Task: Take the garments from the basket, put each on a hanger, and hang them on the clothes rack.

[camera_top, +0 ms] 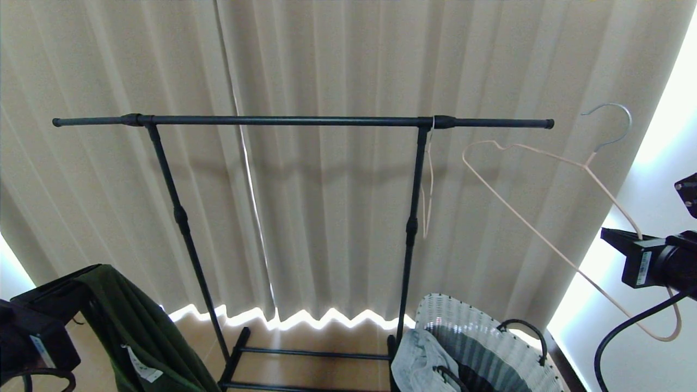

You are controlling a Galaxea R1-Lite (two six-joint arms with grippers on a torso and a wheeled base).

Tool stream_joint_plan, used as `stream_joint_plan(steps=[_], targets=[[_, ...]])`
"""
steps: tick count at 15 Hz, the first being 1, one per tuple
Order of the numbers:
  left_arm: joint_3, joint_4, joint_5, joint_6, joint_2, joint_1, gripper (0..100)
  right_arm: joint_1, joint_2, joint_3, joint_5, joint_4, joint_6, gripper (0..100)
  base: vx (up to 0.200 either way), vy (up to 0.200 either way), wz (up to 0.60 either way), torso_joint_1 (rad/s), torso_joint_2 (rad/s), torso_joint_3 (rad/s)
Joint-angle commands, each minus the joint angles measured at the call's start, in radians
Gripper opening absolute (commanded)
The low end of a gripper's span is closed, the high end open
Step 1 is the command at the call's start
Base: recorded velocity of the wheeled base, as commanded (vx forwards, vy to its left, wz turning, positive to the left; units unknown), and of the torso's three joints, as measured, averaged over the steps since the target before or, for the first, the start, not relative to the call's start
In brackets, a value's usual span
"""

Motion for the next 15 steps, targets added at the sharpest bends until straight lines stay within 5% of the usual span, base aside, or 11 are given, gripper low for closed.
stream_joint_plan(steps=[1, 15], targets=[[-0.001, 0.000, 0.000, -0.002, 0.003, 0.001, 0, 0.021, 0.001, -0.001, 0.011, -0.002, 0.001, 0, 0.000, 0.200, 0.00, -0.002, 0.01, 0.002], [-0.002, 0.000, 0.000, -0.008, 0.012, 0.003, 0, 0.078, 0.008, 0.007, 0.014, -0.039, -0.002, 0, 0.000, 0.200, 0.00, 0.002, 0.00, 0.001]])
